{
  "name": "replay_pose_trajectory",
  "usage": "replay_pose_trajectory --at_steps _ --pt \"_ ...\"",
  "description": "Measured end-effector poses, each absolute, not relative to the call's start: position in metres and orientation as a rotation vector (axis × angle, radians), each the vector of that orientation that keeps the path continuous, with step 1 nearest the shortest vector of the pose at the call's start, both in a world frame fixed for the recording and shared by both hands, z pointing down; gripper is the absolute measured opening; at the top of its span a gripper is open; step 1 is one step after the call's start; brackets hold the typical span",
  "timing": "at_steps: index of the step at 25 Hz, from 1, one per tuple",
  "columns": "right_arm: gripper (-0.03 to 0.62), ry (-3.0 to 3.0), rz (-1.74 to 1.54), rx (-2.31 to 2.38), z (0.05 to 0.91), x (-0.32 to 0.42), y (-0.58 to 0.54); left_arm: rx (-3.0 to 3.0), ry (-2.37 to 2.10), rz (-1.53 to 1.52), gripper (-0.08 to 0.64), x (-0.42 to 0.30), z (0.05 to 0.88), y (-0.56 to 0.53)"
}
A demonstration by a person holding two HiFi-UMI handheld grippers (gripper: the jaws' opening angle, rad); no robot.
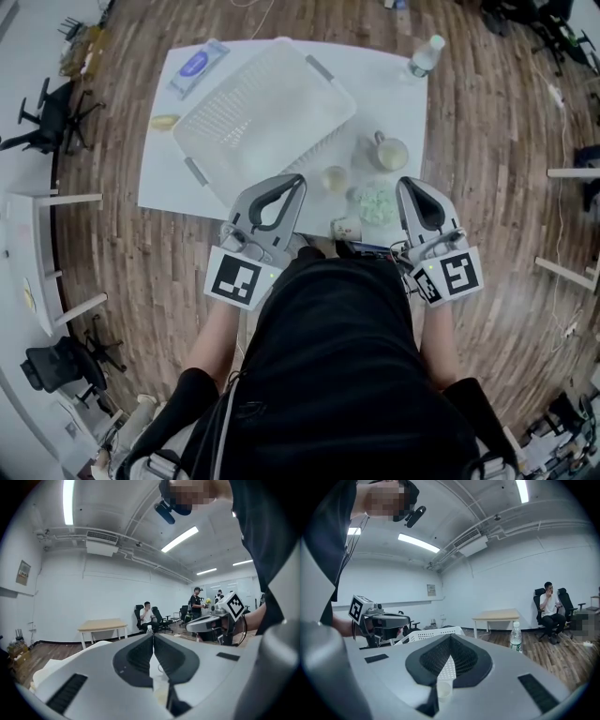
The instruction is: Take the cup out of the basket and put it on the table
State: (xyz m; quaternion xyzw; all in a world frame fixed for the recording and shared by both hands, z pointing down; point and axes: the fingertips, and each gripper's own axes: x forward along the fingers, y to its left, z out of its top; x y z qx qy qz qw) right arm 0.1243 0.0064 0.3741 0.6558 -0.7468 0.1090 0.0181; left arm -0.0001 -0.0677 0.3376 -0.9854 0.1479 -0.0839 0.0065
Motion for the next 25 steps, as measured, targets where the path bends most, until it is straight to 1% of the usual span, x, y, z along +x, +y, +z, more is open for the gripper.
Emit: replay_pose_trajectory --at_steps 9,25 --pt "0.023 -2.367 0.289 1.986 0.356 0.096 0.002 -3.156 0.493 -0.196 0.012 -0.013 0.337 -0.048" --pt "0.023 -2.404 0.263 1.964 0.345 0.084 0.001 -3.151 0.536 -0.194 0.012 -0.029 0.337 -0.043"
